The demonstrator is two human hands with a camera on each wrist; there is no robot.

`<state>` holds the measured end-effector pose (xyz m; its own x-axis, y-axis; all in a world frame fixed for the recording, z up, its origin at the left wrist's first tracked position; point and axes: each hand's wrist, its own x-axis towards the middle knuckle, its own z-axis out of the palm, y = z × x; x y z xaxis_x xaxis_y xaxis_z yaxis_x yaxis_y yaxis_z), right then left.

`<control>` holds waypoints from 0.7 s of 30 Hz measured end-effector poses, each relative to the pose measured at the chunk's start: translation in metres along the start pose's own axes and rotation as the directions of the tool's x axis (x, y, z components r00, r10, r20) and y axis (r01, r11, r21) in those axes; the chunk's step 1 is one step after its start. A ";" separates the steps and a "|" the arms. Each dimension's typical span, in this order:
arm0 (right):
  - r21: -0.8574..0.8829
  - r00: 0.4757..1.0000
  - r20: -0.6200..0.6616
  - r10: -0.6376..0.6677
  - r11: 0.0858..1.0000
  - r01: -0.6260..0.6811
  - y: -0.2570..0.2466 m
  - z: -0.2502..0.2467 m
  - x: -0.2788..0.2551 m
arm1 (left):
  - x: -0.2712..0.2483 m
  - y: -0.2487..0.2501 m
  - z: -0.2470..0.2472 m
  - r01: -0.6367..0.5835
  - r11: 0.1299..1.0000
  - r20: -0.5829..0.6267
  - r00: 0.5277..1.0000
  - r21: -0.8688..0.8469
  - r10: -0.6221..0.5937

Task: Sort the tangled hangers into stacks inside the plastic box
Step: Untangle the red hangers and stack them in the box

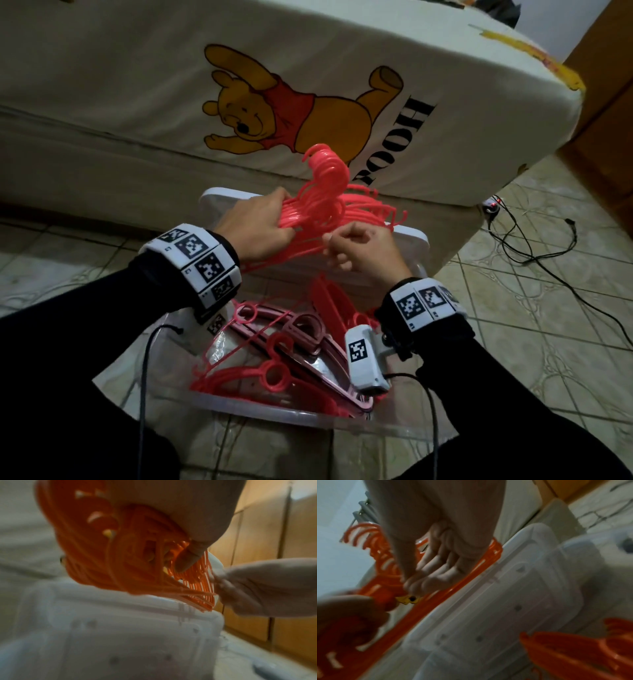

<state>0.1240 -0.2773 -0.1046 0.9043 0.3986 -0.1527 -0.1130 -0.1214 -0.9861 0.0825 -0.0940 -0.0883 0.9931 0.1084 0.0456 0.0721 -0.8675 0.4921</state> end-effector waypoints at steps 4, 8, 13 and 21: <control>-0.576 0.961 0.253 0.110 0.815 0.058 0.029 -0.002 0.008 | 0.004 -0.007 -0.012 -0.049 0.996 -0.007 0.999 0.080 0.050; -0.885 0.926 0.307 0.220 0.424 0.193 0.070 0.019 0.023 | 0.009 -0.010 -0.019 -0.031 0.998 -0.011 0.999 0.049 0.031; -0.939 0.900 0.333 0.282 0.187 0.289 0.118 0.051 0.049 | 0.014 -0.015 -0.021 -0.020 0.999 0.014 1.000 0.036 0.020; -0.918 0.857 0.387 0.342 0.060 0.391 0.164 0.074 0.078 | 0.028 -0.019 -0.018 -0.043 0.999 0.040 0.998 0.028 0.042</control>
<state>0.1455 -0.1990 -0.2827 0.5768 0.6515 -0.4928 0.7248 -0.6864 -0.0594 0.1070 -0.0657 -0.0804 0.9981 0.0525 0.0314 0.0319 -0.8848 0.4649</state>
